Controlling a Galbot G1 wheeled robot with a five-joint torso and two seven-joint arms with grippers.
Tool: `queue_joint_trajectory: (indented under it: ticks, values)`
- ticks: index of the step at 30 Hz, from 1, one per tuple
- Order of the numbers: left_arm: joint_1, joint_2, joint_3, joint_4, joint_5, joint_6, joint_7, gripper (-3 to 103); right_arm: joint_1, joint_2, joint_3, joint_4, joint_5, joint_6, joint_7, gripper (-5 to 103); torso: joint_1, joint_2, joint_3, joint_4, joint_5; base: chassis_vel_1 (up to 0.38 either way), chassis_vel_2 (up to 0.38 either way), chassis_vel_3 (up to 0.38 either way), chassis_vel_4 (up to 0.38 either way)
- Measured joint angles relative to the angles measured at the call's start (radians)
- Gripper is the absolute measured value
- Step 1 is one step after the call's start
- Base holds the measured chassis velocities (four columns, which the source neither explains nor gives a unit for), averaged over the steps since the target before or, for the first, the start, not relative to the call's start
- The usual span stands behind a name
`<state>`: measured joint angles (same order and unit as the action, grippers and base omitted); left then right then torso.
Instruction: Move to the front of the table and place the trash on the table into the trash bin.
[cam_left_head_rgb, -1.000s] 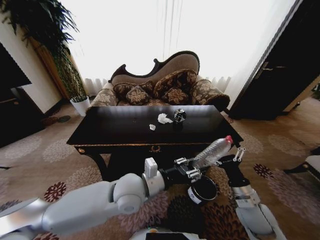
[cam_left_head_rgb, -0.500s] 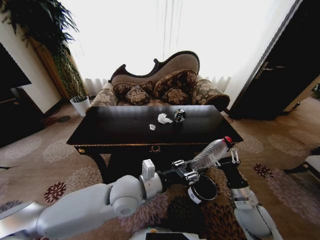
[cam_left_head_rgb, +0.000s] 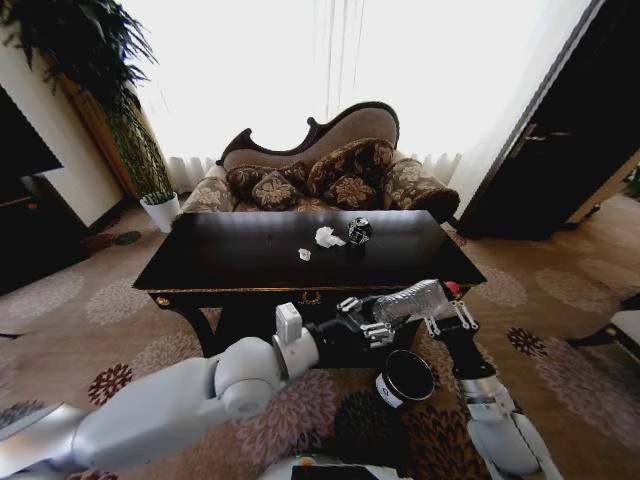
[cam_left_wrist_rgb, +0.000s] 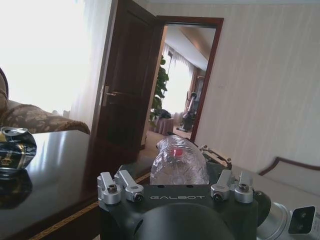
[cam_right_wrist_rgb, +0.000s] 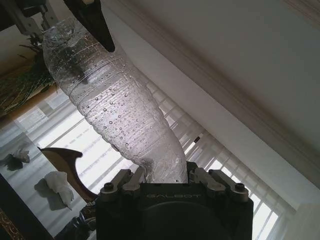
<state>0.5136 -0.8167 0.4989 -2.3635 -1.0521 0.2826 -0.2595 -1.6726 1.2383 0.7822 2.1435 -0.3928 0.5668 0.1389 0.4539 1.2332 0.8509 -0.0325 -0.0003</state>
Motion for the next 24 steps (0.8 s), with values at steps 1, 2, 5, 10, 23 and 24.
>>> queue_joint_trajectory:
  ticks: [1, 2, 5, 10, 23, 24]
  values:
    - [0.005, 0.008, -0.008, -0.002, 0.013, 0.0, 0.004, 81, 0.001, -0.001, 0.0, -0.004, 0.0, 0.002, 0.0, 29, 0.0, 0.0, 0.0, 0.0, 0.0, 0.0, 0.0, 0.0, 0.0]
    - [0.008, 0.012, -0.019, -0.006, 0.021, 0.0, 0.005, 85, 0.003, -0.002, 0.0, -0.011, 0.0, 0.004, -0.001, 29, 0.0, 0.0, 0.0, 0.0001, 0.0, 0.0, 0.0, 0.0, 0.0]
    - [0.008, 0.014, -0.049, -0.008, 0.037, -0.004, 0.003, 91, 0.004, -0.002, -0.003, -0.022, 0.0, 0.006, -0.001, 29, 0.0, 0.0, 0.0, 0.0, 0.0, 0.0, 0.0, 0.0, 0.0]
    - [0.003, 0.018, -0.151, -0.007, 0.07, -0.022, -0.003, 100, 0.01, 0.002, -0.016, -0.047, -0.001, 0.011, -0.005, 29, 0.0, 0.0, 0.0, -0.0001, -0.0001, 0.0, 0.0, 0.0, 0.0]
    - [0.305, 0.161, -0.652, 0.172, 0.281, -0.148, 0.108, 100, 0.014, 0.013, -0.061, -0.145, 0.16, -0.036, -0.033, 28, 0.0, 0.0, 0.0, 0.0003, -0.0002, 0.0, 0.0, 0.0, 0.0]
    - [0.311, 0.156, -0.676, 0.203, 0.293, -0.16, 0.106, 100, 0.007, 0.018, -0.064, -0.156, 0.208, -0.055, -0.037, 28, 0.0, 0.0, 0.0, 0.0, -0.0002, 0.0, 0.0, 0.0, 0.0]
